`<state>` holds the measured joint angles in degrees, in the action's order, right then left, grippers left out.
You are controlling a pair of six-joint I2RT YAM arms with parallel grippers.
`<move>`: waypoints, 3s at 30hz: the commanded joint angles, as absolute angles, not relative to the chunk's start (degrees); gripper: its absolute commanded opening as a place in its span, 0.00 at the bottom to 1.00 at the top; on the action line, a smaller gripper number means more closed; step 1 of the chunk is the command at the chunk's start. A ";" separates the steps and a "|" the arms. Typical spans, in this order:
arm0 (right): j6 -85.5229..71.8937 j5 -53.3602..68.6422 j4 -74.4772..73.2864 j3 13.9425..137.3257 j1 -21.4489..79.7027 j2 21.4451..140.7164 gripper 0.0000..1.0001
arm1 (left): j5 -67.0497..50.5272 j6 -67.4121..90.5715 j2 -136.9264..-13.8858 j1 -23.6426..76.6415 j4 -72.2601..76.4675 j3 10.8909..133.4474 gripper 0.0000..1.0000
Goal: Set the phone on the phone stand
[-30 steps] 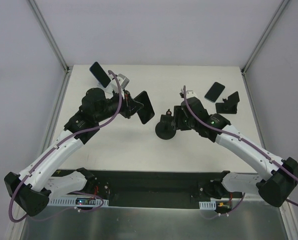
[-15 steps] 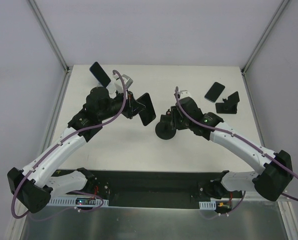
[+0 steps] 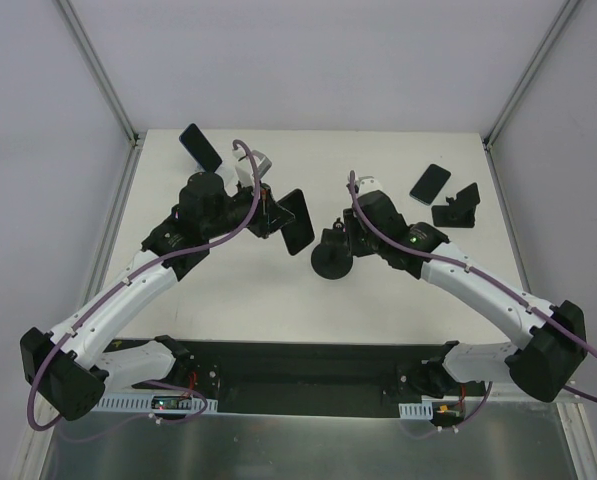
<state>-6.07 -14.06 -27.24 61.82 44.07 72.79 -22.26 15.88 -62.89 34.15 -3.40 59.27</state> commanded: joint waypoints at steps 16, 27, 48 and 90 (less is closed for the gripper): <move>1.75 -8.65 -25.06 64.61 43.60 73.22 0.01 | -35.41 12.92 -62.58 34.54 0.35 61.52 0.00; 17.84 12.96 -20.65 70.65 38.33 75.76 0.01 | -41.31 8.27 -59.34 34.89 7.73 56.87 0.00; 25.23 34.43 -11.07 60.47 31.12 73.21 0.01 | -67.14 -7.20 -74.61 42.01 15.38 68.02 0.00; 18.91 22.78 -5.10 57.75 30.67 72.69 0.01 | -50.40 -17.18 -79.03 36.65 -3.87 67.06 0.00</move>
<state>22.61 29.89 -12.80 58.08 31.44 76.05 -60.07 -23.40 -86.19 37.06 -3.29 67.55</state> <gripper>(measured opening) 0.161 0.058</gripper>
